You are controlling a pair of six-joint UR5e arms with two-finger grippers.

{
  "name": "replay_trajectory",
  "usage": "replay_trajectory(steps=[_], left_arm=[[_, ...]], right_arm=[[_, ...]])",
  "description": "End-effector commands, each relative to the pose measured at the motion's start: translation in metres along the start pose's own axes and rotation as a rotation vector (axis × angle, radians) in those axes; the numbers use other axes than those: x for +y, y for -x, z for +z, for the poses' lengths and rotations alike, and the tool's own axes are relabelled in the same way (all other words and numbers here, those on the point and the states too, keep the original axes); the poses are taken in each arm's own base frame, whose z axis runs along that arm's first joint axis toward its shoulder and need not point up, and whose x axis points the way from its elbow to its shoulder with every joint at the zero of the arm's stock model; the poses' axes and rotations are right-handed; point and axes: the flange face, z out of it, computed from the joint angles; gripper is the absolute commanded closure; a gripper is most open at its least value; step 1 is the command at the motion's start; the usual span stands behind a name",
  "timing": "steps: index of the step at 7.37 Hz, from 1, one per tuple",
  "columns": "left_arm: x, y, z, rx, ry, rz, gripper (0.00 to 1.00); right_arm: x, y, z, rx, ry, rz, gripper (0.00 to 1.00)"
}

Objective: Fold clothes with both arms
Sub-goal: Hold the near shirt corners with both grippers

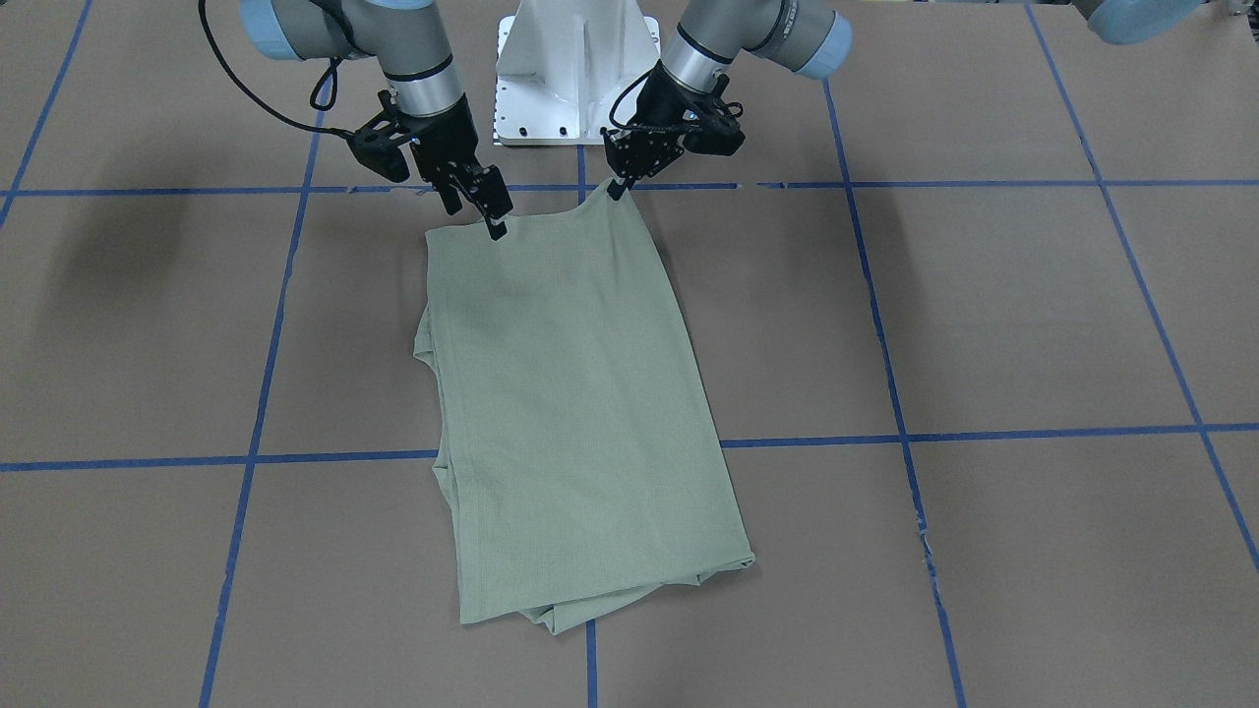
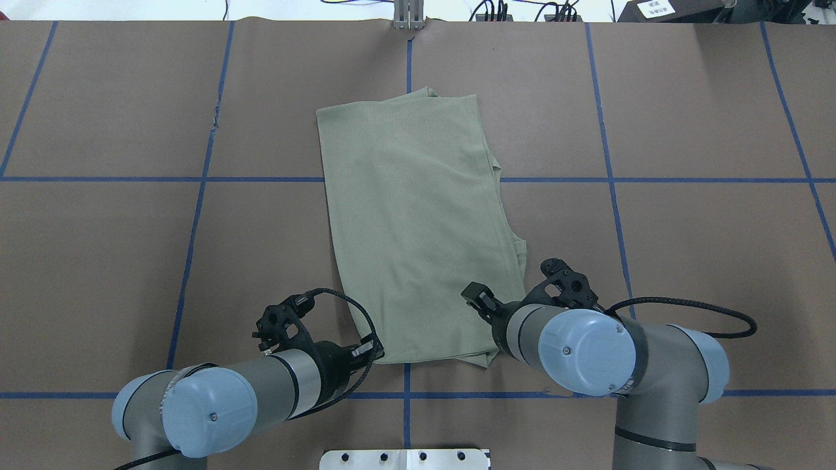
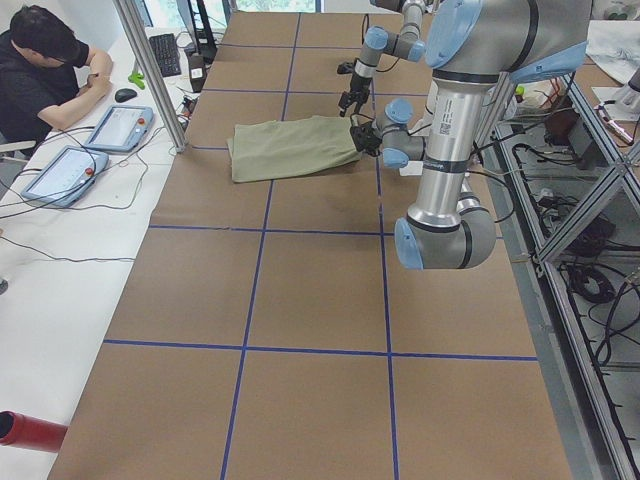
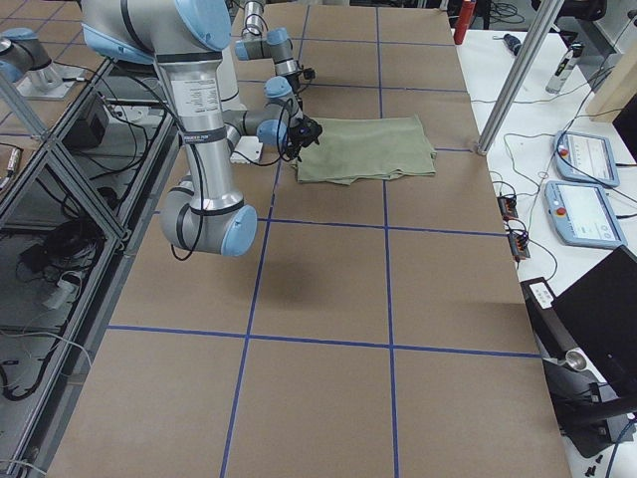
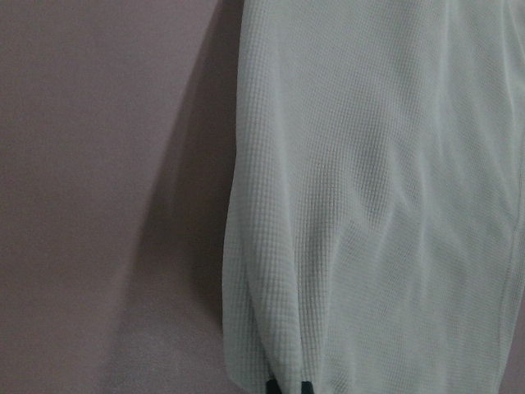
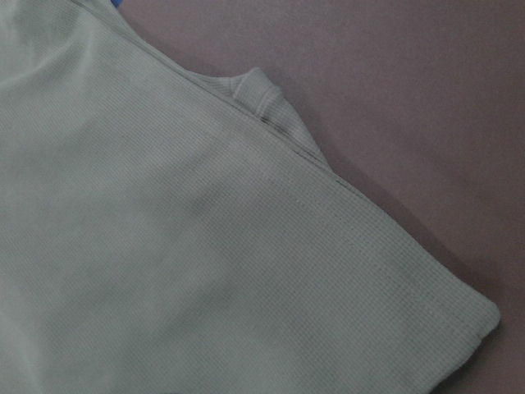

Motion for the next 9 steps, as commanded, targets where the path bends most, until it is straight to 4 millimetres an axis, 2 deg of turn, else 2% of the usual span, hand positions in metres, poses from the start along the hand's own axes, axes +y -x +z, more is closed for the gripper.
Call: replay_trajectory(steps=[1, 3, 9], left_arm=[[0.001, -0.003, -0.002, 0.007, 0.003, -0.003, 1.0], [0.001, -0.002, -0.002, 0.005, 0.003, -0.003, 1.0], [0.0, -0.003, -0.003, 0.007, 0.003, -0.004, 1.0]], right_arm=[[0.001, -0.007, 0.015, 0.027, -0.015, -0.005, 0.03], [0.0, -0.012, 0.027, 0.049, -0.029, -0.009, 0.03], [0.002, -0.022, 0.04, 0.075, -0.041, -0.019, 0.03]])
